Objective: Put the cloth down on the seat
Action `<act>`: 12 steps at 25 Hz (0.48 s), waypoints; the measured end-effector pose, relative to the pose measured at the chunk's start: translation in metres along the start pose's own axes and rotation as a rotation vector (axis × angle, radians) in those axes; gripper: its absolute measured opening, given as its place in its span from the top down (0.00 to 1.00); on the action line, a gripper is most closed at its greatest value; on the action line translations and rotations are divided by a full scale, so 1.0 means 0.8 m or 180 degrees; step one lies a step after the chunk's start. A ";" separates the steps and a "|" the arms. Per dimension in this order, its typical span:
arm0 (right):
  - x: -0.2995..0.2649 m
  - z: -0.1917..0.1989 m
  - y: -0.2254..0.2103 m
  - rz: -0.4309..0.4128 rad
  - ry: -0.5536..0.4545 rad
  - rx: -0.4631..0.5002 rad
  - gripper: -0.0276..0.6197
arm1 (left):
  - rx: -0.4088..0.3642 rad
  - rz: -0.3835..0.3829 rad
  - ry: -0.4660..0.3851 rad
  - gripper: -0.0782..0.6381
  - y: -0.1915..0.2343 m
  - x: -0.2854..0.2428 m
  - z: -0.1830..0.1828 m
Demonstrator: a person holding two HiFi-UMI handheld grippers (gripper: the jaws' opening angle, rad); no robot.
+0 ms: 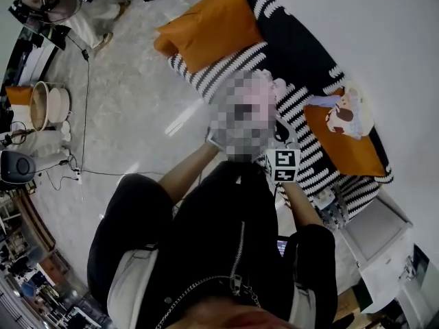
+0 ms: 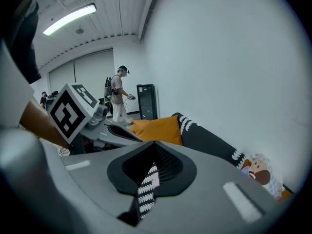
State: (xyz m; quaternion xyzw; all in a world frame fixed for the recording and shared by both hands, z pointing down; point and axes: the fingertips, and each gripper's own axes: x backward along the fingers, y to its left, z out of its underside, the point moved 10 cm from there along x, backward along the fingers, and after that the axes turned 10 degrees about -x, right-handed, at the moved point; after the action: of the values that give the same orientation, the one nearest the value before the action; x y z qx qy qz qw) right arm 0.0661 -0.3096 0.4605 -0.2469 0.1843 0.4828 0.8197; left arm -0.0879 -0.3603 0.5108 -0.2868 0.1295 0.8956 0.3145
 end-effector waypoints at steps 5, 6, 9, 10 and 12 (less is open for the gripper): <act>0.004 0.000 0.002 -0.0092 0.0072 0.0102 0.96 | -0.0115 -0.0051 -0.0001 0.88 -0.008 0.023 -0.013; 0.005 0.000 0.003 -0.0101 0.0082 0.0113 0.96 | -0.0113 -0.0049 0.0008 0.88 -0.007 0.026 -0.014; 0.006 -0.001 0.004 -0.0131 0.0123 0.0143 0.96 | -0.0099 -0.0046 0.0033 0.88 -0.007 0.029 -0.015; 0.006 0.000 0.004 -0.0143 0.0124 0.0153 0.96 | -0.0097 -0.0053 0.0038 0.88 -0.008 0.029 -0.015; 0.007 0.000 0.002 -0.0162 0.0121 0.0165 0.96 | -0.0089 -0.0068 0.0047 0.88 -0.010 0.028 -0.014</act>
State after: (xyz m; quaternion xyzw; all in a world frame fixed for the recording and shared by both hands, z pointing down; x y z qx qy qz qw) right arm 0.0672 -0.3049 0.4575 -0.2393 0.2059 0.4522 0.8342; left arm -0.0919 -0.3479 0.4882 -0.2991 0.1162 0.8918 0.3190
